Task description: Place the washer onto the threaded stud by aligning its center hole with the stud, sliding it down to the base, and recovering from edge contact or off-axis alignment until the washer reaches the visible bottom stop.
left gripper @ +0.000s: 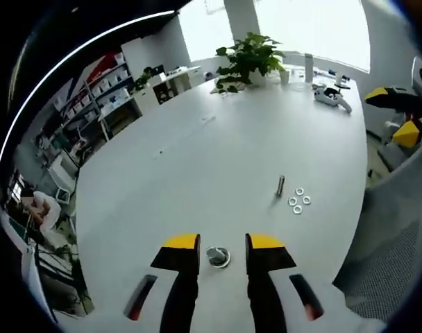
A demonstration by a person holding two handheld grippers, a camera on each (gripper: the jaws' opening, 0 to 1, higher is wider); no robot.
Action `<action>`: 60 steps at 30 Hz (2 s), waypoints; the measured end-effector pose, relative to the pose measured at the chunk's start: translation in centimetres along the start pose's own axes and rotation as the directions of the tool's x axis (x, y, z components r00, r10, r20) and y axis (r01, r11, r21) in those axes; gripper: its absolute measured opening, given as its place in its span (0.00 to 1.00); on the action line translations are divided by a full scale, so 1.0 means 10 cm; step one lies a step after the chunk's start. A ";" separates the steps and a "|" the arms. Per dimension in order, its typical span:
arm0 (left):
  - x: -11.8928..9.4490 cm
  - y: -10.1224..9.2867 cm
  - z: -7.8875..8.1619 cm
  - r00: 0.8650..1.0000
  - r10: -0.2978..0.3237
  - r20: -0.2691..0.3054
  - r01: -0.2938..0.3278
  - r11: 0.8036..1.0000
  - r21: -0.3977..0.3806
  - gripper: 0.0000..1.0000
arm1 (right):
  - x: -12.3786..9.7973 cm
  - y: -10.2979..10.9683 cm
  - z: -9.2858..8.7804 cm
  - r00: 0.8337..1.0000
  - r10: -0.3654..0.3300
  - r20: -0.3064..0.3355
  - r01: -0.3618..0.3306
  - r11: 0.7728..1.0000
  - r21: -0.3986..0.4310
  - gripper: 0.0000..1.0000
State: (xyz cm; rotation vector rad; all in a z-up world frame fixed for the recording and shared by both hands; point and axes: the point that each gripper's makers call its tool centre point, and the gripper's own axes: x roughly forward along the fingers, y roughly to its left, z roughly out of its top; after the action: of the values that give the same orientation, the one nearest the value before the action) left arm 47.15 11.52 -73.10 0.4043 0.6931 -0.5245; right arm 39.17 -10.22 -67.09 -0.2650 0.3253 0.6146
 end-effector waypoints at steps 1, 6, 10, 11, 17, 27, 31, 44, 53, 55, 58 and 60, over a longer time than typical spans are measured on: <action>-0.02 0.00 0.01 1.000 0.000 0.009 0.000 1.000 -0.018 0.24 | 0.00 0.00 0.00 1.000 0.001 0.000 -0.001 1.000 -0.001 0.48; -0.16 0.03 0.06 0.994 0.042 0.097 -0.033 0.995 -0.094 0.25 | 0.01 0.06 -0.01 1.000 0.021 -0.008 -0.021 1.000 -0.019 0.48; -0.22 -0.02 -0.01 0.994 0.044 0.100 -0.035 0.995 -0.091 0.25 | 0.01 0.06 -0.01 1.000 0.022 -0.006 -0.022 0.999 -0.023 0.48; -0.24 -0.01 -0.03 0.994 0.048 0.102 -0.037 0.993 -0.115 0.25 | 0.01 0.05 -0.02 1.000 0.021 -0.010 -0.022 1.000 -0.021 0.48; -0.44 -0.05 0.00 0.977 0.097 0.192 -0.060 0.980 -0.190 0.25 | 0.02 0.07 -0.03 0.999 0.030 -0.017 -0.030 0.999 -0.028 0.48; -0.67 -0.24 0.02 0.955 0.096 0.280 -0.028 0.971 -0.239 0.28 | 0.03 0.08 -0.05 0.999 0.033 -0.027 -0.033 0.999 -0.030 0.48; -0.76 -0.40 0.03 0.946 0.066 0.319 0.002 0.978 -0.207 0.29 | 0.03 0.10 -0.05 0.999 0.038 -0.031 -0.039 0.999 -0.036 0.48; -1.01 -0.52 0.08 0.919 0.021 0.394 0.064 0.977 -0.201 0.31 | 0.03 0.11 -0.07 0.998 0.040 -0.039 -0.042 0.998 -0.043 0.48; -1.08 -0.56 0.03 0.913 0.017 0.408 0.066 0.979 -0.190 0.31 | 0.03 0.11 -0.07 0.998 0.037 -0.042 -0.039 0.998 -0.045 0.48; -1.10 -0.55 0.02 0.910 0.016 0.414 0.071 0.979 -0.193 0.31 | 0.03 0.11 -0.07 0.998 0.037 -0.042 -0.039 0.998 -0.045 0.48; -1.10 -0.56 -0.02 0.909 0.017 0.416 0.070 0.979 -0.192 0.31 | 0.03 0.12 -0.07 0.998 0.038 -0.043 -0.040 0.998 -0.045 0.48; -1.11 -0.56 0.01 0.905 0.016 0.425 0.075 0.977 -0.198 0.31 | 0.03 0.13 -0.08 0.998 0.040 -0.044 -0.042 0.998 -0.048 0.48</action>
State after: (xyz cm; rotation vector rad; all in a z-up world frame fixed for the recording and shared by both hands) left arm 36.72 10.50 -66.39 0.0718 0.3256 -0.5402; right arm 38.46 -9.30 -68.11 -0.3192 0.3581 0.6584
